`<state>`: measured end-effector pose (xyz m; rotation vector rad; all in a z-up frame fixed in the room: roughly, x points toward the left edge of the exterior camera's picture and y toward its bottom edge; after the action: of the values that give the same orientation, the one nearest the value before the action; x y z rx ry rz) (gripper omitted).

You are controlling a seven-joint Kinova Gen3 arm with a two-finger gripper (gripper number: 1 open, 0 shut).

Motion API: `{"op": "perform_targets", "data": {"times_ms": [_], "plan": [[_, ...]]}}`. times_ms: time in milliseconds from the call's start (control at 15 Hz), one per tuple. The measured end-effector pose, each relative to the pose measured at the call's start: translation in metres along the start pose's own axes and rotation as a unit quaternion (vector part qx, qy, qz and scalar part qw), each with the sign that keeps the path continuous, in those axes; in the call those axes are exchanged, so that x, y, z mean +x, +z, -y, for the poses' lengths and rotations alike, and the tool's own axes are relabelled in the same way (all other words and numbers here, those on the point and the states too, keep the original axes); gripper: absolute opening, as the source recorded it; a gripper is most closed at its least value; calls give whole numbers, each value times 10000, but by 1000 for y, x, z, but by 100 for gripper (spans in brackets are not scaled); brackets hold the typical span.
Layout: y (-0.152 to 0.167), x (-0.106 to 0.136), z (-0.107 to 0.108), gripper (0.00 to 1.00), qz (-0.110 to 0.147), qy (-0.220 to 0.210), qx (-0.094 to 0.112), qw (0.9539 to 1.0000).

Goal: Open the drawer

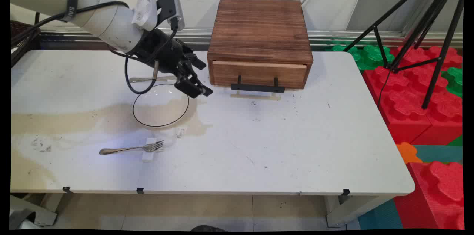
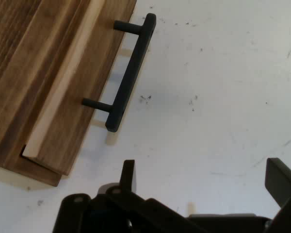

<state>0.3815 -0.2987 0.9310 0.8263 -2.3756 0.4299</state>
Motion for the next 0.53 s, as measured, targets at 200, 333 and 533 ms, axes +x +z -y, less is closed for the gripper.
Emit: {"op": "perform_targets", "data": {"times_ms": [200,333,533], "plan": [[4,8,2,100,59,-28,75,10000],[9,15,3,100,126,0,164,9998],[18,28,4,100,243,90,332,9991]]}}
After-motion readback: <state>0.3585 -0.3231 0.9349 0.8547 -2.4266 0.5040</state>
